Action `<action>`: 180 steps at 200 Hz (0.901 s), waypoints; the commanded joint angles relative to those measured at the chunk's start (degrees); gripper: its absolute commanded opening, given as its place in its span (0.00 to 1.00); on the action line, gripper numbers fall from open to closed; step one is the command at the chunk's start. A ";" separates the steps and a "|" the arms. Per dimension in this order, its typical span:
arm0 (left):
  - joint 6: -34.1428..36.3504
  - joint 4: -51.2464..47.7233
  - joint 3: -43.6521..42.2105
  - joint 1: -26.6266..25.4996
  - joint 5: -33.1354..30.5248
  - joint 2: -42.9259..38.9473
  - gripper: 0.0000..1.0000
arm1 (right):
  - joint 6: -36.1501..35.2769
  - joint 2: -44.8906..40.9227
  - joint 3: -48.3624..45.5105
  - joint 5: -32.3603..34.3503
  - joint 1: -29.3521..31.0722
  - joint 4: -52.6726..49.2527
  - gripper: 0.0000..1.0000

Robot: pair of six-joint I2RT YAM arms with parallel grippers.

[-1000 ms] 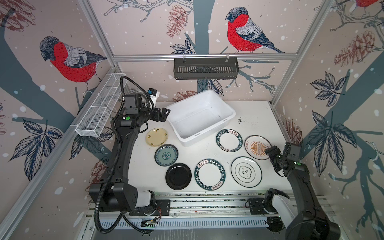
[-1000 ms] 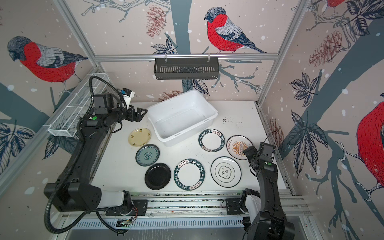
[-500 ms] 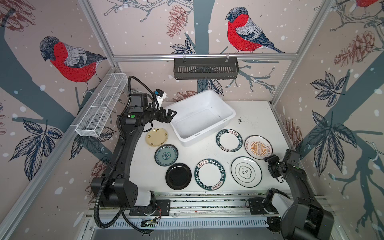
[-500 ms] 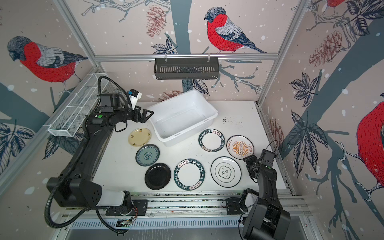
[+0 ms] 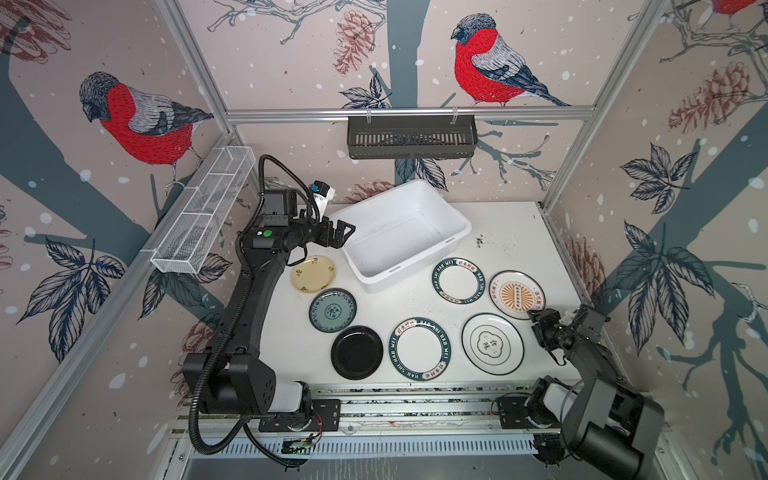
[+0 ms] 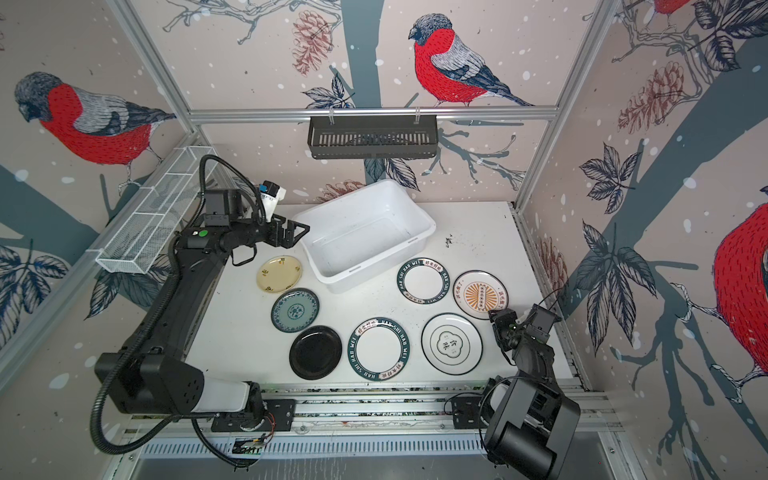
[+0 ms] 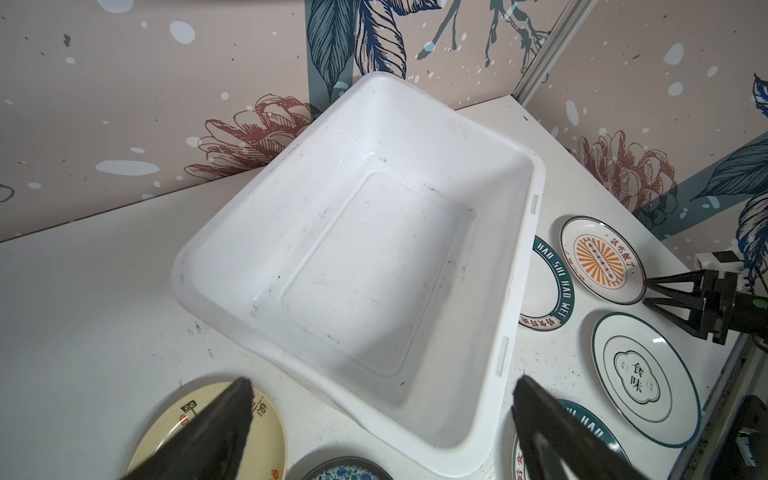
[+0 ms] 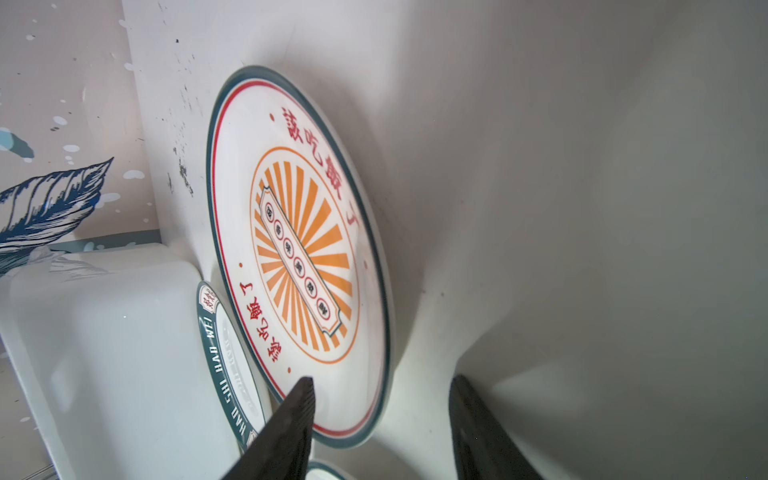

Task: Place the plates into the plastic bin on the countertop
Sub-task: 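Grasp the orange sunburst plate's edge with the right gripper and tilt it up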

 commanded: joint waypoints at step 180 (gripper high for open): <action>-1.06 3.39 -1.57 -0.37 1.21 -0.69 0.97 | 4.50 10.33 -5.40 -4.05 -4.53 17.67 0.12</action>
